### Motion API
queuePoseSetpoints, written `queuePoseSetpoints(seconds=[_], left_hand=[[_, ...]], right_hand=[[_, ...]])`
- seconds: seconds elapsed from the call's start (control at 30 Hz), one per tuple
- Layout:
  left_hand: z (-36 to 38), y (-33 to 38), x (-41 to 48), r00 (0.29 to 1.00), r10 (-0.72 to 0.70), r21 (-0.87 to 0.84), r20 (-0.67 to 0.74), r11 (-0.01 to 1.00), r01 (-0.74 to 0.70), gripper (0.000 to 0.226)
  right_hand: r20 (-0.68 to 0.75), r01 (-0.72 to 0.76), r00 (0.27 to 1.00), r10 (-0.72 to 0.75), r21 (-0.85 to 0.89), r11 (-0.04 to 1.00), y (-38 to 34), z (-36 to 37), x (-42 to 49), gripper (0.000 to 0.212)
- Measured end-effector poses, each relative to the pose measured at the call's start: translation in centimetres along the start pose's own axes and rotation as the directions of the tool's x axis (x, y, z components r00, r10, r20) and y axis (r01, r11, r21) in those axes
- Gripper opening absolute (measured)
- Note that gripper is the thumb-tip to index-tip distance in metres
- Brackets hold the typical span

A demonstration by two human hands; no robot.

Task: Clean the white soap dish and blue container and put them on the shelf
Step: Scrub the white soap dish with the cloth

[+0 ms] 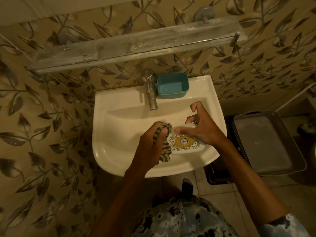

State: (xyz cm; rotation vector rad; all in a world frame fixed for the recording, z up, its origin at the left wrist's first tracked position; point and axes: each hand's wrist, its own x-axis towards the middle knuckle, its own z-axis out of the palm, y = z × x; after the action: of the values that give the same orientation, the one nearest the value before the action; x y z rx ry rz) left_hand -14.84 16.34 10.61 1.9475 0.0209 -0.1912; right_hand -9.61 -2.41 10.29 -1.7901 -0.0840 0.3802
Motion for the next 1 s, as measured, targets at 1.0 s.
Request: queuePoseSetpoints(seconds=[1.0], left_hand=[[1.6, -2.0, 2.3, 0.933, -0.082, -0.004, -0.349, 0.996, 0.086, 0.045]], right_hand=[[0.18, -0.38, 0.91, 0.374, 0.723, 0.577, 1.8, 7.1, -0.6, 0.051]])
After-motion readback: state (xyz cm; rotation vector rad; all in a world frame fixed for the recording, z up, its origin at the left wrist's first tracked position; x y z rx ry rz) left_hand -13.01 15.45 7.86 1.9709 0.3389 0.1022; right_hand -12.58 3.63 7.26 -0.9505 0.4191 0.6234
